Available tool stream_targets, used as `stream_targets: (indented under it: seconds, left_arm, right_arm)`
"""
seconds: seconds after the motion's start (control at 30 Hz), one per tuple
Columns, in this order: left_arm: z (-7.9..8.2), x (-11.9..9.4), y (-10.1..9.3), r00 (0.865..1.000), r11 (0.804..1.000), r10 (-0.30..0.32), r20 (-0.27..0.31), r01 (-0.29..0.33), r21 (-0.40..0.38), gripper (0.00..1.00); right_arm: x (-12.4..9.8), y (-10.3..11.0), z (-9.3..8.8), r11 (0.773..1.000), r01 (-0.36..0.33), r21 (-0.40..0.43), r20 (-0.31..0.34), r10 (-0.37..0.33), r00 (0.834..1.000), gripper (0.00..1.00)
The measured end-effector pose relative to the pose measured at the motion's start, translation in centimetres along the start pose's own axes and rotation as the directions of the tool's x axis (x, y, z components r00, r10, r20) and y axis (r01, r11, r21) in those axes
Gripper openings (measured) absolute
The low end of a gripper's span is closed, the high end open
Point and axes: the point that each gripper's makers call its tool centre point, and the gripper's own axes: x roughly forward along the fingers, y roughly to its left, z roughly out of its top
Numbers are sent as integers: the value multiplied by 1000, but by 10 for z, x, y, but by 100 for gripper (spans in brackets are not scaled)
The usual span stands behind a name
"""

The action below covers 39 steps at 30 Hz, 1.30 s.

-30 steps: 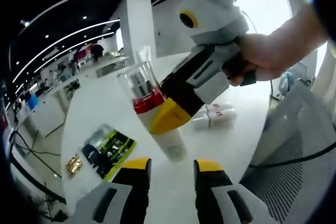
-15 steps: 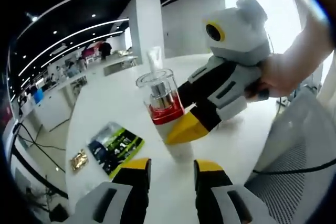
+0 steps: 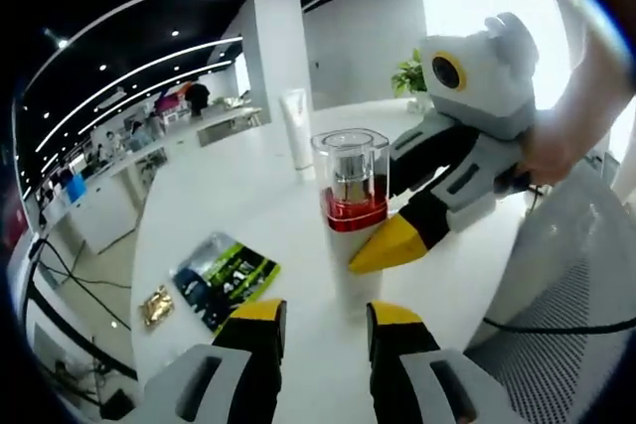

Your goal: Arrange the skincare products in the storage area until every visible bottle or jar stands upright without overlapping.

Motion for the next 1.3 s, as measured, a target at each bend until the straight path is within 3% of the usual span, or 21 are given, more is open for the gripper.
stream_targets:
  seconds: [0.27, 0.4, 0.6, 0.63, 0.67, 1.0, 1.07, 1.17, 1.23, 1.3]
  left_arm:
    - [-1, -4, 9, 999, 999, 44, 1, -44, -4, 33]
    - [-4, -2, 7, 999, 1000, 32, -14, -32, 0, 33]
    - [-11, -3, 12, 998, 998, 55, -44, -57, -35, 34]
    - [-11, -3, 12, 997, 998, 59, -43, -60, -29, 34]
    - [-11, -2, 12, 997, 998, 60, -44, -61, -20, 35]
    - [-27, -3, 15, 988, 993, 93, -123, -101, -68, 38]
    - [-28, -2, 14, 987, 993, 91, -133, -100, -58, 38]
    - [-33, 1, 8, 982, 997, 80, -173, -82, -4, 39]
    - [-34, 2, 7, 979, 996, 84, -185, -82, 17, 39]
    - [-31, 0, 8, 981, 996, 91, -171, -86, 35, 39]
  right_arm:
    - [0, 4, -1, 998, 0, 55, -30, 2, 1000, 30]
    - [-2, 9, 7, 997, -28, 69, -9, 29, 1000, 42]
    - [-9, 11, 3, 995, -52, 80, -6, 52, 999, 47]
    - [-19, 12, -2, 987, -28, 157, -5, 29, 1000, 49]
    - [-24, 14, -3, 984, -31, 175, -1, 32, 999, 51]
    - [-61, 49, -43, 975, -126, 183, -51, 137, 989, 60]
    - [-73, 57, -50, 981, -125, 150, -72, 137, 988, 60]
    - [-87, 63, -67, 976, -109, 188, -147, 138, 979, 60]
    - [-97, 58, -74, 990, -75, 117, -155, 93, 984, 60]
    - [-103, 56, -80, 992, -48, 120, -140, 64, 988, 58]
